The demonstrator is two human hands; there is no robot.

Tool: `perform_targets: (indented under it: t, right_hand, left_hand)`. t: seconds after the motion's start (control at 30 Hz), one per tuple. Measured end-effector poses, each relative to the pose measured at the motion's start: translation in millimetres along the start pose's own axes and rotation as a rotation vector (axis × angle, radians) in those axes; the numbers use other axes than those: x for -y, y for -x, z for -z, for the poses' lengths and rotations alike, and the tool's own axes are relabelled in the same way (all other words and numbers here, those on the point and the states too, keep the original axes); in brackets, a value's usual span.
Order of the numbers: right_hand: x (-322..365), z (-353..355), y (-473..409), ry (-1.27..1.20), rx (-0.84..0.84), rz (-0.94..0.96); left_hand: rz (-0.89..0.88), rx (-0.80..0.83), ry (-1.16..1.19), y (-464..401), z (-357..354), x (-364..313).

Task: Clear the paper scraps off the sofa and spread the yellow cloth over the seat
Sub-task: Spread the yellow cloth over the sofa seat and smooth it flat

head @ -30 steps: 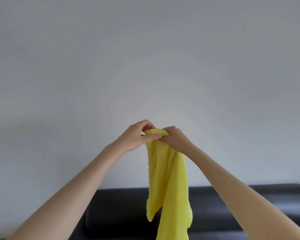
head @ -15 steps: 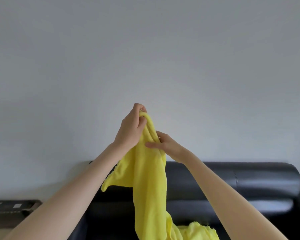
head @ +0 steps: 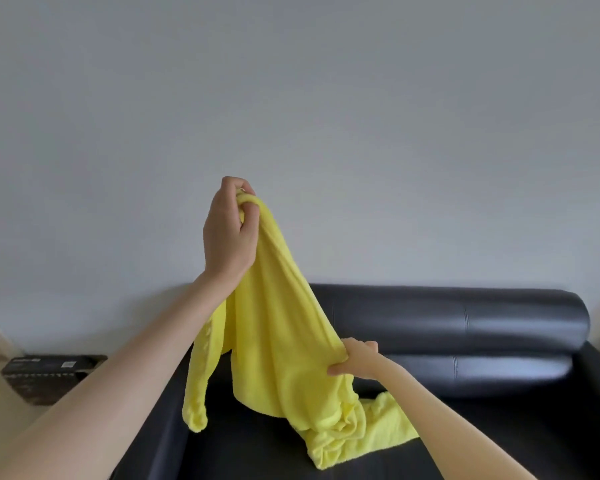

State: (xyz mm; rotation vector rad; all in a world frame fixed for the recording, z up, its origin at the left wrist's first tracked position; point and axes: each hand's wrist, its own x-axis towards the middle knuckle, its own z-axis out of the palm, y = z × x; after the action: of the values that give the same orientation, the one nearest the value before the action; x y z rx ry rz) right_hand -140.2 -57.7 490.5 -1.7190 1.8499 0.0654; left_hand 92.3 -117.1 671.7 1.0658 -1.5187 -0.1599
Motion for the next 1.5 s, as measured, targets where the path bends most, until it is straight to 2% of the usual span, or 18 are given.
perform_targets:
  t: [0.13,0.2,0.33,0.5,0.57,0.63,0.67,0.77,0.8,0.87,0.9,0.97,1.17,1.3,1.5]
  right_hand:
    - [-25.8,-16.4,30.0,0.072,-0.338,-0.149]
    - [-45.0,-19.5,47.7,0.003,-0.488,-0.224]
    - [-75.1,-10.2,75.0,-0.496,-0.63,-0.241]
    - [-71.6,38.3,127.0,-0.91,-0.868,-0.164]
    - [-66.3,70.1,154.6,-0.927,-1.099,-0.145]
    - [-59.1,96.8,178.0,-0.799,-1.335,-0.145]
    - [-55.4,107.2,186.0,-0.668,-1.338,-0.119]
    - [-52.9,123.8,199.4,-0.125,-0.927,-0.127]
    - [-55.5,131.0,206.5,-0.111,-0.921,-0.151]
    - [-65.8,145.0,222.4,-0.29,-1.083,-0.135]
    - [-68.6,148.7,229.5,-0.322,-1.11,-0.112]
    - [-73.9,149.8,243.8,-0.26,-1.052,-0.069]
    - [-98.0,162.4,282.8,-0.33,-0.993,0.003]
    - [-102.5,173.3,305.6,-0.28,-0.924,0.047]
    - [-101.6,190.5,319.8,-0.142,-0.741,0.001]
  left_hand:
    - [0.127,-0.082,0.044,40.4,19.2,-8.3]
    - [0.217,-0.152,0.113,59.4,30.6,-11.8]
    - [0.313,-0.199,0.156,83.1,52.4,-15.6]
    - [0.396,-0.245,0.177,89.4,73.5,-32.4]
    - [0.41,-0.264,0.196,91.1,77.7,-42.3]
    - [0.387,-0.27,0.183,94.2,78.1,-54.2]
    - [0.384,-0.268,0.171,96.5,76.7,-60.0]
    - [0.467,-0.278,0.154,105.1,71.2,-69.1]
    - [0.51,-0.297,0.161,109.1,70.3,-70.9]
    - [0.54,-0.328,0.168,117.9,69.3,-75.1]
    - [0.528,-0.342,0.159,121.4,69.5,-77.3]
    - [0.529,-0.37,0.165,127.0,68.1,-83.3]
    - [0.557,-0.411,0.184,144.5,63.4,-114.7]
    - [0.573,-0.448,0.159,151.0,63.7,-130.6]
    - [0.567,-0.461,0.05,153.0,65.3,-128.2]
